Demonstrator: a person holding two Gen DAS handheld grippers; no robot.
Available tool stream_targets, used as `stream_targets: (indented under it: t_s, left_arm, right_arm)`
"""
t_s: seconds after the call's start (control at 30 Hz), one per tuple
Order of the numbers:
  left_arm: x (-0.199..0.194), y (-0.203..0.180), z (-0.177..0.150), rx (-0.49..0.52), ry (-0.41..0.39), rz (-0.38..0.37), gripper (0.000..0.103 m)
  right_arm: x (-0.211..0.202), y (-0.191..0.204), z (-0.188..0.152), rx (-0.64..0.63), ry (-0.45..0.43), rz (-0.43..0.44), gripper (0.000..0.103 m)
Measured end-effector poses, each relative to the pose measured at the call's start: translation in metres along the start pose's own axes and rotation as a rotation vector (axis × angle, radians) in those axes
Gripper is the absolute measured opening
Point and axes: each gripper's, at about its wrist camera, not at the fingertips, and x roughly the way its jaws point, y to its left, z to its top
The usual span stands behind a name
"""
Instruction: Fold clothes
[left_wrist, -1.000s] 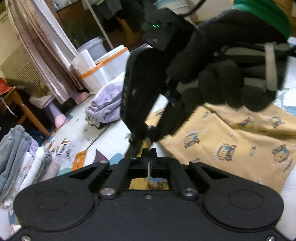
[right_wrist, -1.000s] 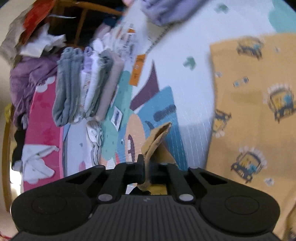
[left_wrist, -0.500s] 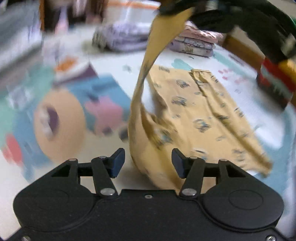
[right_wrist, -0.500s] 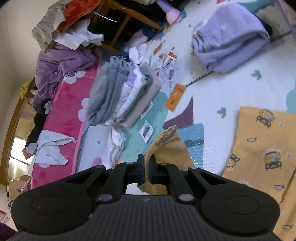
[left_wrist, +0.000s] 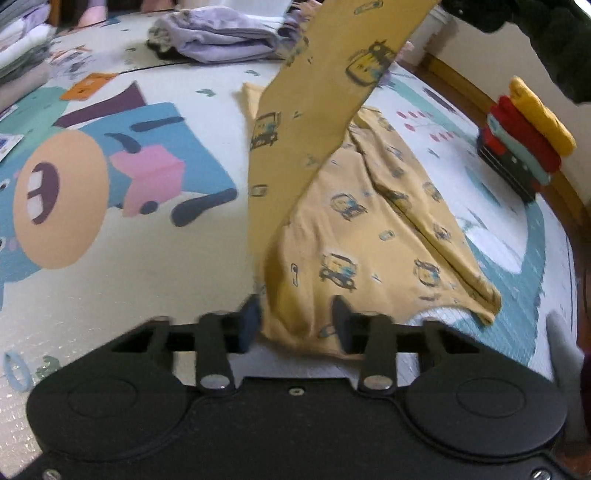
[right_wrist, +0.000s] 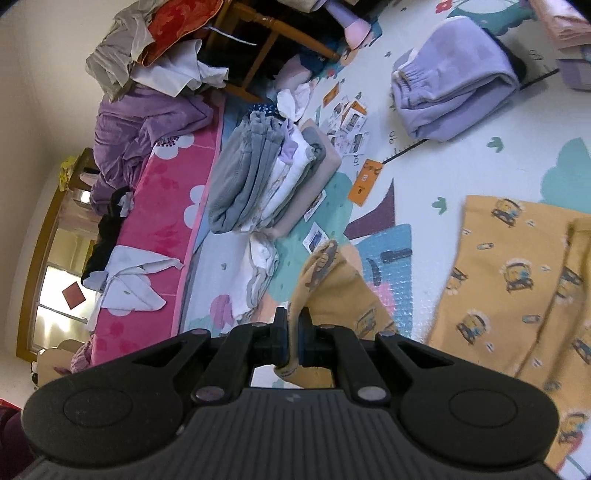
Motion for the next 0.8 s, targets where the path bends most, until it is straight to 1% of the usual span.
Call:
stream_targets:
  t_s: [0.07, 0.17, 0.23, 0.33, 0.43, 0.47, 0.5, 0.6, 0.67, 0.73, 0.8]
  left_arm:
    - [0.0, -0.002, -0.001, 0.007, 0.003, -0.013, 0.032]
    - [0.0, -0.007, -0.001, 0.031, 0.001, -0.006, 0.032]
    - [0.0, -0.007, -0.001, 0.028, -0.005, -0.006, 0.032]
    - [0.0, -0.006, -0.002, 0.028, -0.007, 0.015, 0.032]
    - [0.002, -0.01, 0.0, 0.054, -0.002, 0.026, 0.031]
    - [0.002, -0.014, 0.0, 0.083, -0.004, 0.032, 0.027]
    - [0.002, -0.02, 0.0, 0.126, -0.008, 0.04, 0.013]
    - [0.001, -0.044, -0.005, 0.307, -0.028, 0.104, 0.009]
    - [0.002, -0.057, -0.01, 0.411, -0.041, 0.137, 0.007]
    - [0.003, -0.066, -0.015, 0.478, -0.049, 0.156, 0.007]
    - [0.005, -0.071, -0.018, 0.525, -0.053, 0.169, 0.007]
  right_arm:
    - [-0.01, -0.001, -0.001, 0.006, -0.008, 0.0, 0.008]
    - [-0.027, -0.002, -0.002, 0.005, -0.02, -0.001, 0.008]
    - [-0.035, -0.007, -0.002, 0.013, -0.029, -0.004, 0.008]
    - [-0.047, -0.012, -0.003, 0.025, -0.046, -0.001, 0.008]
    - [-0.058, -0.017, -0.005, 0.03, -0.057, 0.009, 0.008]
    - [-0.061, -0.018, -0.006, 0.031, -0.058, 0.013, 0.008]
    - [-0.064, -0.02, -0.007, 0.034, -0.059, 0.009, 0.008]
    - [-0.073, -0.03, -0.013, 0.055, -0.059, -0.009, 0.008]
    - [-0.077, -0.035, -0.017, 0.044, -0.046, -0.038, 0.008]
    - [-0.082, -0.041, -0.021, 0.04, -0.041, -0.062, 0.008]
    - [-0.087, -0.049, -0.025, 0.043, -0.041, -0.081, 0.008]
